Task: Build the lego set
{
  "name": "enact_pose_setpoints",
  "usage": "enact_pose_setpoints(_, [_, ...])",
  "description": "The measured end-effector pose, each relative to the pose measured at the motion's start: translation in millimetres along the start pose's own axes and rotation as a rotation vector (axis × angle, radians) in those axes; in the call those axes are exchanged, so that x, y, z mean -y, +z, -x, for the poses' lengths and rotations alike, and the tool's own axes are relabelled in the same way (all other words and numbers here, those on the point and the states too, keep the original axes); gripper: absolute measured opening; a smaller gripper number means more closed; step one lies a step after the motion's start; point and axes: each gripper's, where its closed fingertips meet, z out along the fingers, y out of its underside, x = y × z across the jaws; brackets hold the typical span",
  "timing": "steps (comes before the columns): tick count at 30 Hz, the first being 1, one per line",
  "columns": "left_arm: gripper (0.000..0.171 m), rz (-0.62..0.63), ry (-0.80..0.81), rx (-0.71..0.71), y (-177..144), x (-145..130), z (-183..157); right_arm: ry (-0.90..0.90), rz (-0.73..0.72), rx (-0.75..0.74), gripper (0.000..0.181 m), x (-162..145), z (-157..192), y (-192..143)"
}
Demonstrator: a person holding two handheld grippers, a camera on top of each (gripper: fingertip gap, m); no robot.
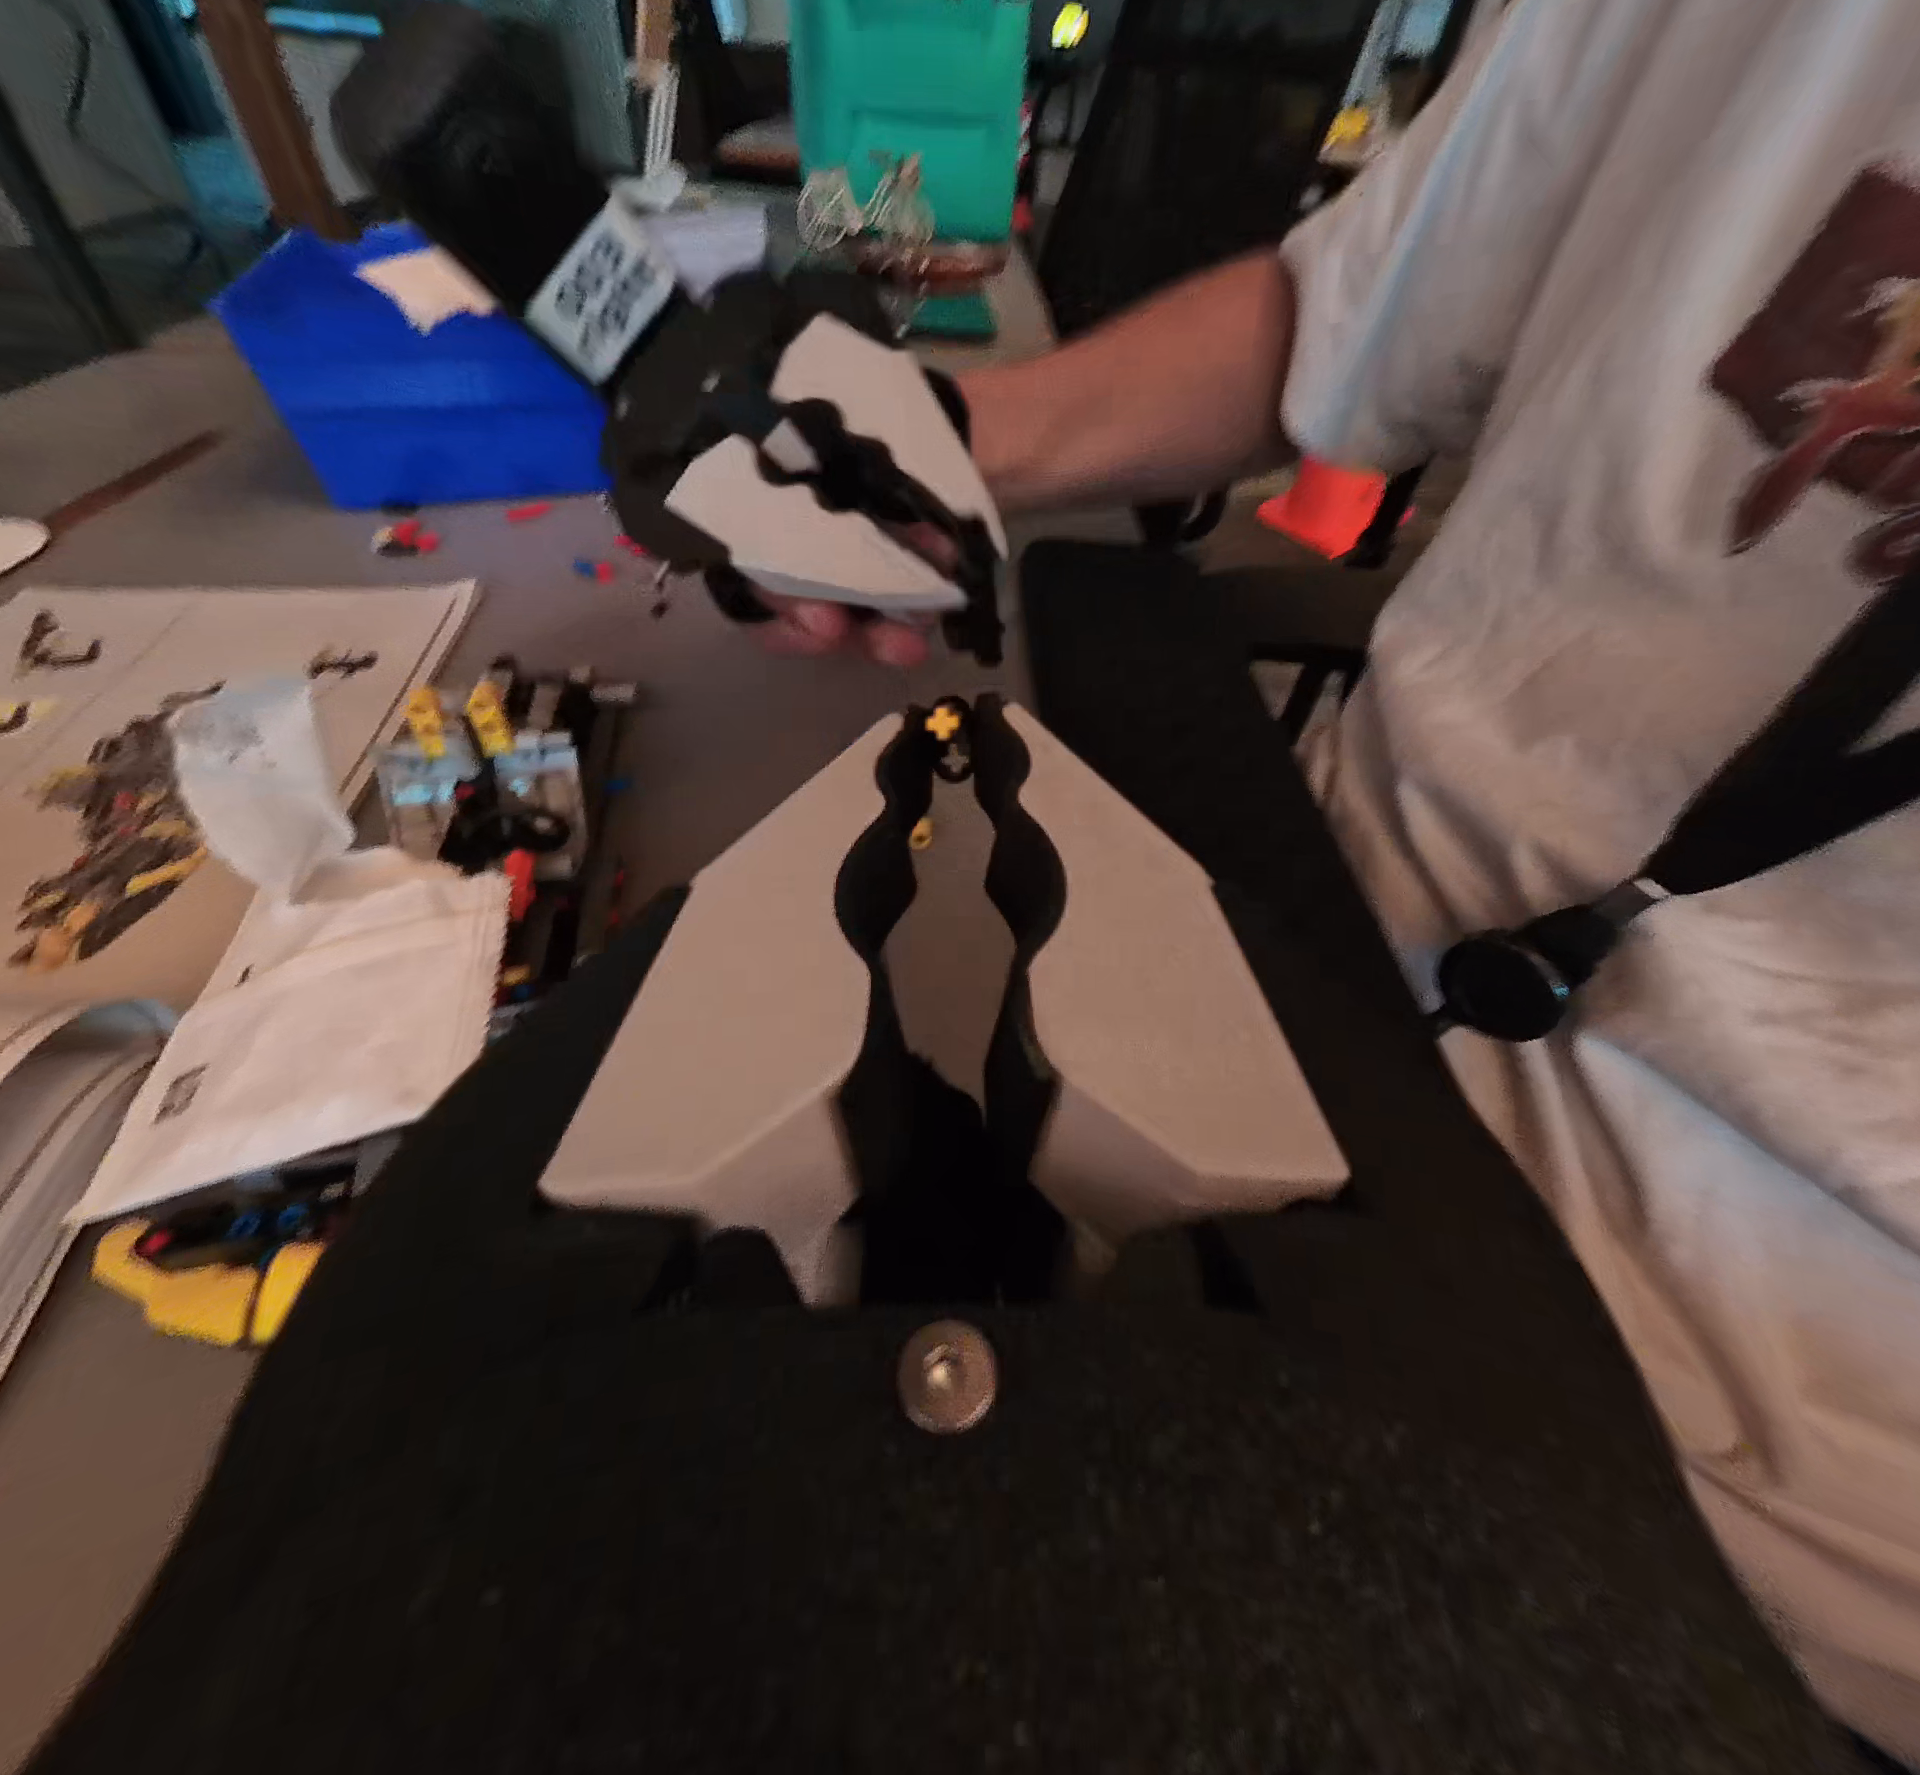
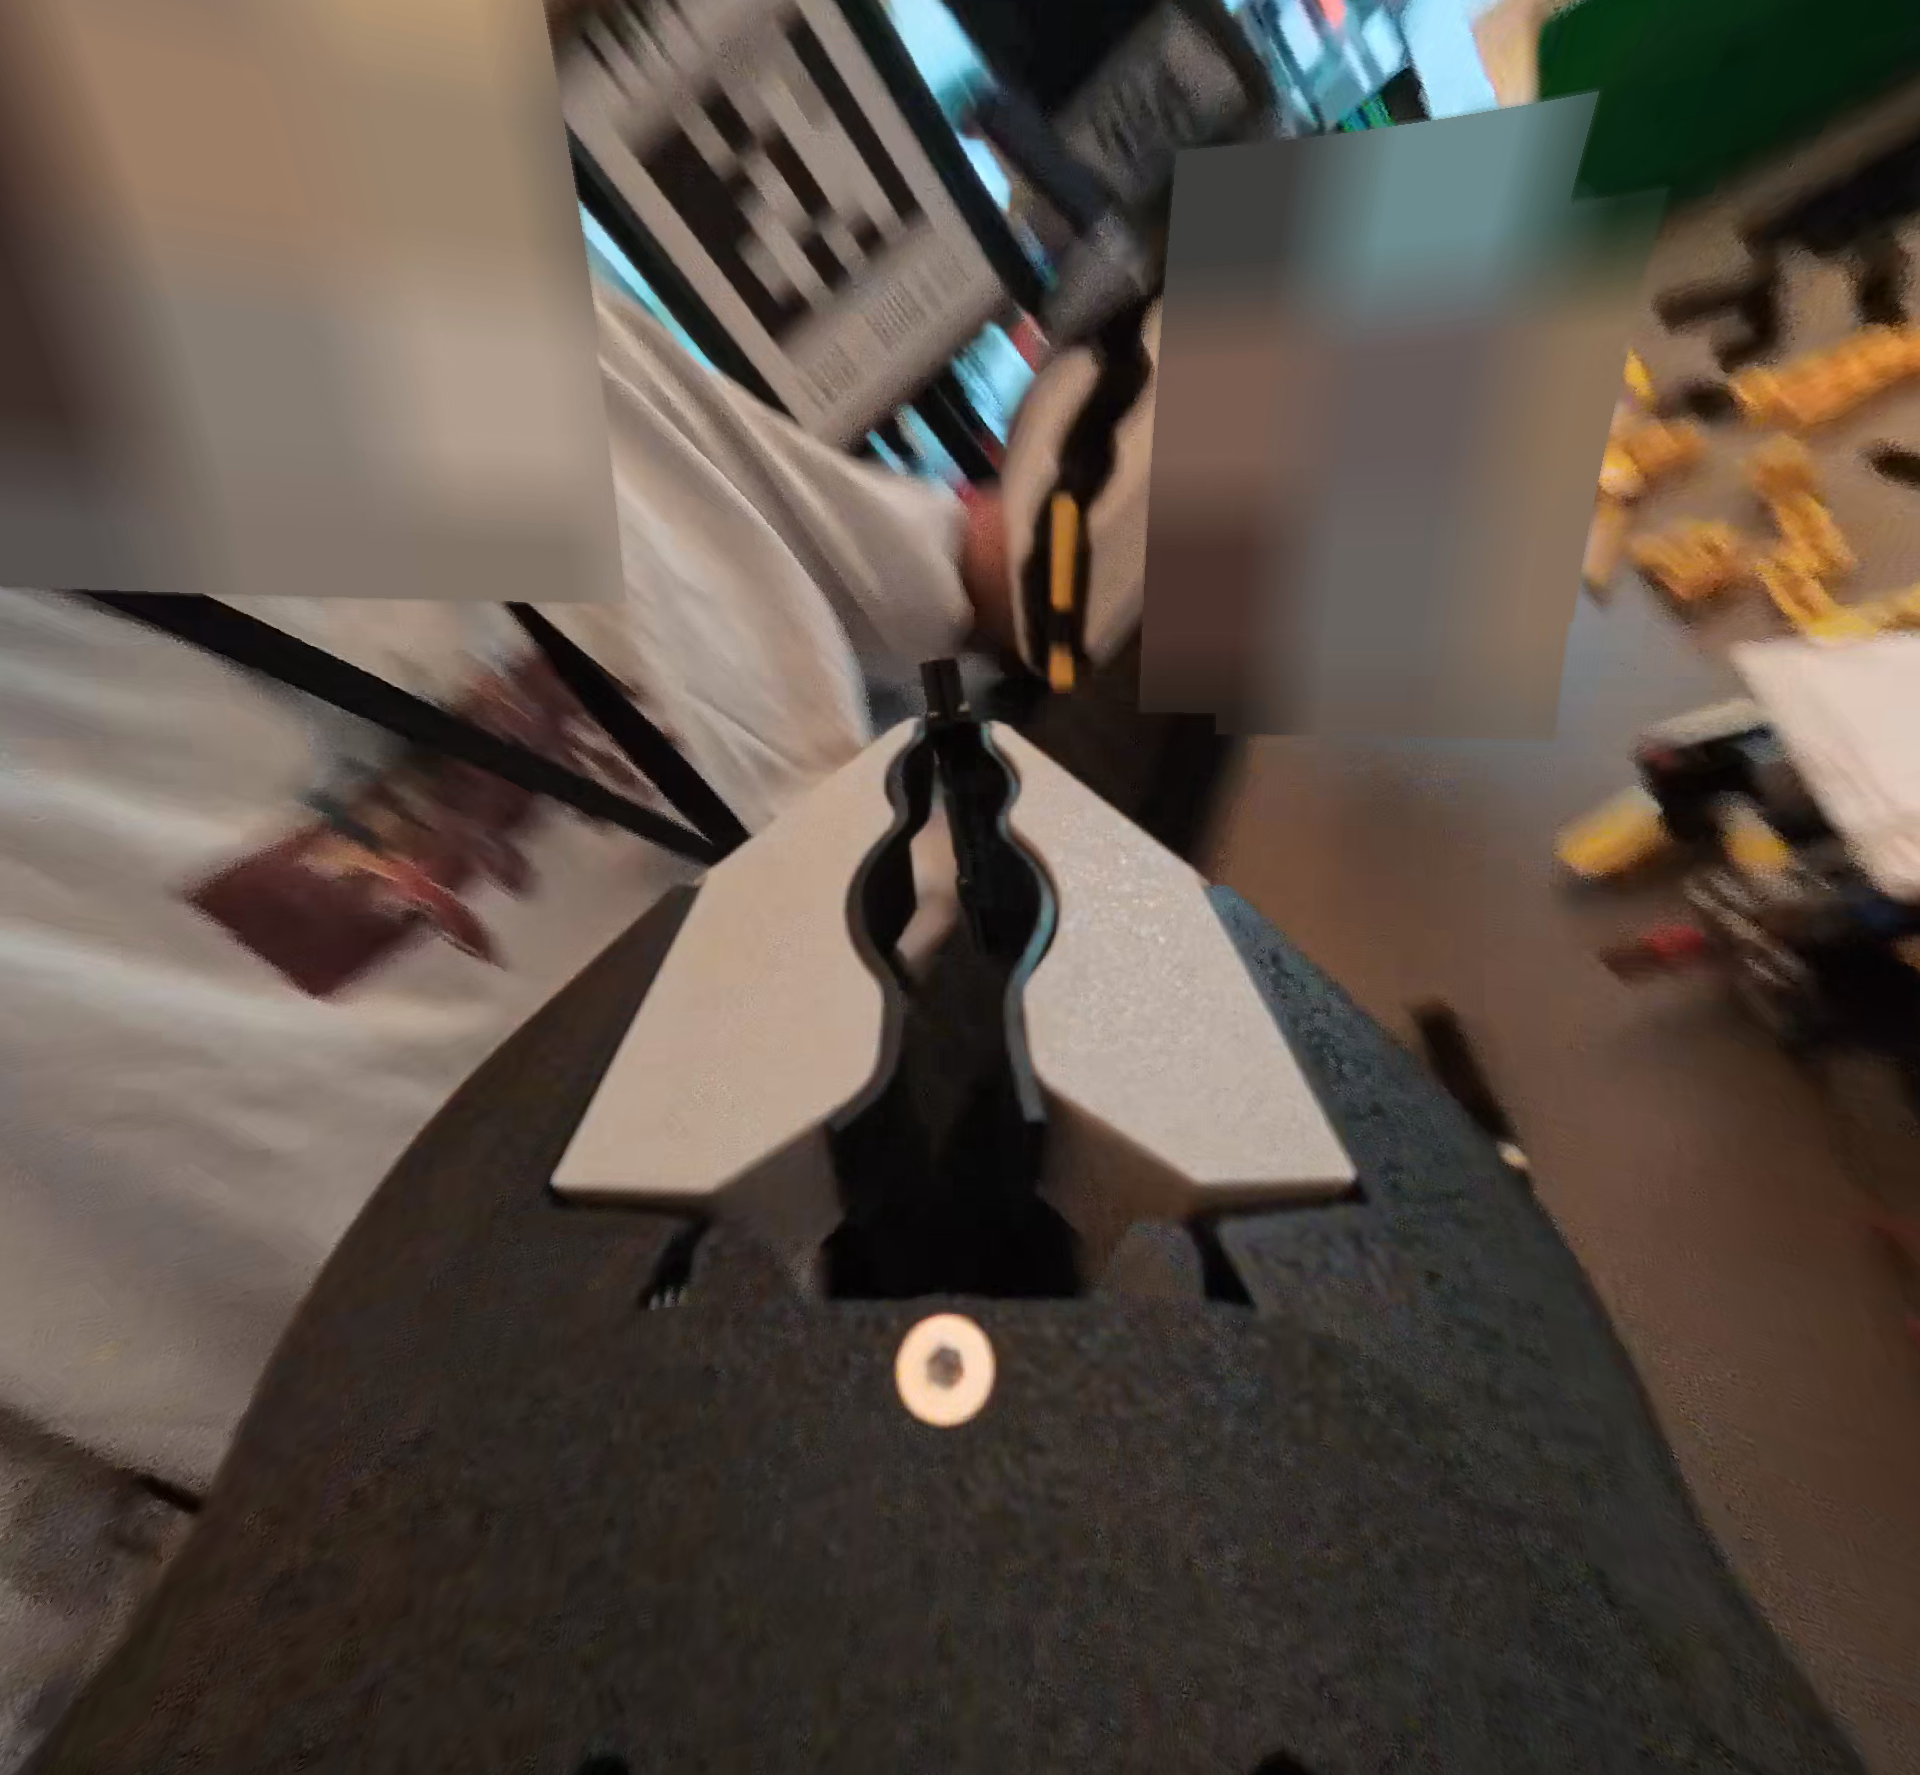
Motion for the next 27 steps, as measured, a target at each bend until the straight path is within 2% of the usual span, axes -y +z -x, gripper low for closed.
enact_pose_setpoints(2, [0.005,-0.067,-0.01,-0.034,-3,12,-6,0.055,-0.175,0.159,0.006,20,18,-3])
enact_pose_setpoints(5, [0.005,-0.125,-0.002,-0.046,-5,23,-10,0.117,-0.303,0.287,0.006,31,26,-4])
enact_pose_setpoints(9, [0.005,-0.074,0.025,-0.04,4,15,-14,0.115,-0.302,0.19,0.006,33,15,0])
enact_pose_setpoints(12, [0.005,-0.022,0.033,-0.053,10,7,-18,0.215,-0.378,0.224,0.006,40,7,-10])
enact_pose_setpoints(13, [0.005,-0.009,0.042,-0.045,9,5,-17,0.261,-0.34,0.176,0.006,33,-3,-9])
enact_pose_setpoints(14, [0.005,-0.004,0.048,-0.028,6,4,-14,0.288,-0.245,0.109,0.006,18,-12,-7])
enact_pose_setpoints(16, [0.005,-0.015,0.024,-0.026,0,5,-12,0.294,0.079,-0.001,0.007,-28,-13,-4])
enact_pose_setpoints(17, [0.005,-0.017,0.006,-0.037,-2,6,-12,0.325,0.191,0.007,0.006,-44,-4,-5])
enact_pose_setpoints(19, [0.005,-0.011,0.003,-0.05,-1,5,-14,0.436,0.317,0.067,0.006,-57,11,-1])
enact_pose_setpoints(22, [0.005,0.021,0.025,-0.091,5,0,-25,0.427,0.553,-0.128,0.007,-93,-18,0])
enact_pose_setpoints(24, [0.004,0.028,0.028,-0.108,6,-2,-30,0.451,0.602,-0.057,0.007,-104,-10,5])
enact_pose_setpoints(27, [0.005,0.009,0.007,-0.13,3,1,-32,0.525,0.564,0.147,0.006,-104,10,15])
